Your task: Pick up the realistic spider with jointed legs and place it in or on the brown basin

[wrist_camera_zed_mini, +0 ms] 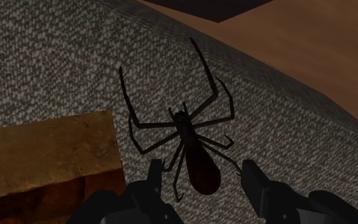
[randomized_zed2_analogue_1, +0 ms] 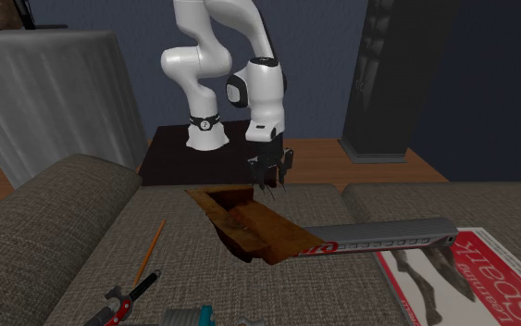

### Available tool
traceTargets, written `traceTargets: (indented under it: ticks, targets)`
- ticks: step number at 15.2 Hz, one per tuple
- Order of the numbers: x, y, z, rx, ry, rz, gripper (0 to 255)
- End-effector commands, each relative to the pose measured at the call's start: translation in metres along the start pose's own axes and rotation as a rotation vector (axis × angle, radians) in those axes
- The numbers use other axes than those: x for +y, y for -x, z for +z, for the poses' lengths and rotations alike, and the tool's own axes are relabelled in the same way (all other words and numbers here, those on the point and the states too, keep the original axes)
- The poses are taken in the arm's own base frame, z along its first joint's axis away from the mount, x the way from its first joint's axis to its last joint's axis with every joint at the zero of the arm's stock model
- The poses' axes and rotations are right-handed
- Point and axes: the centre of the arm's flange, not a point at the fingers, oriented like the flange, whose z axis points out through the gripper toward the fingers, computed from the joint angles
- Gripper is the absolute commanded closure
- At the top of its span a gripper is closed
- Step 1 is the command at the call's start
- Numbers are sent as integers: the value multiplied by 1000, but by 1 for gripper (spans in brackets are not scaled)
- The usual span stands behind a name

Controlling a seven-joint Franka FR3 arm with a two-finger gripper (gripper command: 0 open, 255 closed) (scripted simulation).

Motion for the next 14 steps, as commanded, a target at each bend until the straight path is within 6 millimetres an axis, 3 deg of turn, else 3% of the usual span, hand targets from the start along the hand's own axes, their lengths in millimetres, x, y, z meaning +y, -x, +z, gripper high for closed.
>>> traceTargets:
  ticks: [1,14]
  targets:
    - [1,1,1,-4,0,1,255]
    - [-2,-5,-62,-4,0,1,255]
